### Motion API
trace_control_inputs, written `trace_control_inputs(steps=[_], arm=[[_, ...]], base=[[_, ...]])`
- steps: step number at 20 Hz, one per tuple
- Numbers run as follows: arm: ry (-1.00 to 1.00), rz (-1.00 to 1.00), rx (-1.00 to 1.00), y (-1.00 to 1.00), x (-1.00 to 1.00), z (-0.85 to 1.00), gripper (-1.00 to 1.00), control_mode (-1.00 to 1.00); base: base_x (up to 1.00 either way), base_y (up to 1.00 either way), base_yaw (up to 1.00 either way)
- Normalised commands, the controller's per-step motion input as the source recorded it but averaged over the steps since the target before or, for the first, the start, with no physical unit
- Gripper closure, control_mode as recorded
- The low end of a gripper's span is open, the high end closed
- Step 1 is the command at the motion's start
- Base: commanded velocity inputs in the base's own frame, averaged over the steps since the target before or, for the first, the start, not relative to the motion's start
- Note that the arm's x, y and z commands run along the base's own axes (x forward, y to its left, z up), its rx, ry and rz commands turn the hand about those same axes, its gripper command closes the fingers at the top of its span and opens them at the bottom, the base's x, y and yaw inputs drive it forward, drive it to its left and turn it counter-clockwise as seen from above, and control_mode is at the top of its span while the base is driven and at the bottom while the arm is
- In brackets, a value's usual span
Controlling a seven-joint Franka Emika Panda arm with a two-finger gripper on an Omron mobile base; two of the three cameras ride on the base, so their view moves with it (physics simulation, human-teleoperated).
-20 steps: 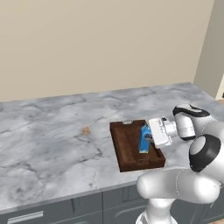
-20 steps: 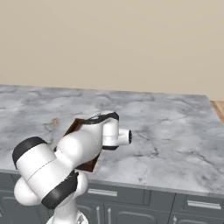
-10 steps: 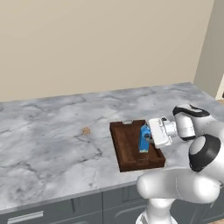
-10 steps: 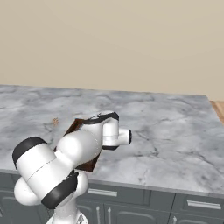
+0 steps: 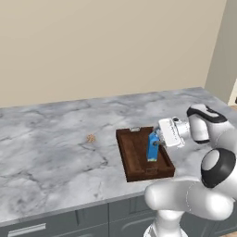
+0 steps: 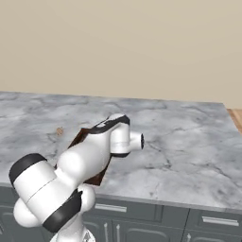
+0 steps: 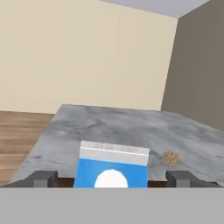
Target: Take out the milk from the fridge and place it on the tray on the counter. Then take the sugar cube near the tray and place it in the tray.
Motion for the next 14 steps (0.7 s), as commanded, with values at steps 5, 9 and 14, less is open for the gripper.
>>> trace_control_inputs(steps=[5,9,14], arm=[[-0.02,0.0,0.0,0.03,-0.21,0.96,-1.0,-1.0],[-0.1,0.0,-0.01,0.27,-0.62,0.89,-1.0,-1.0],[-0.1,-0.05,-0.09,0.55,-0.64,0.79,-1.0,-1.0]], base=[[0.0,0.0,0.0],[0.0,0.0,0.0],[0.0,0.0,0.0]])
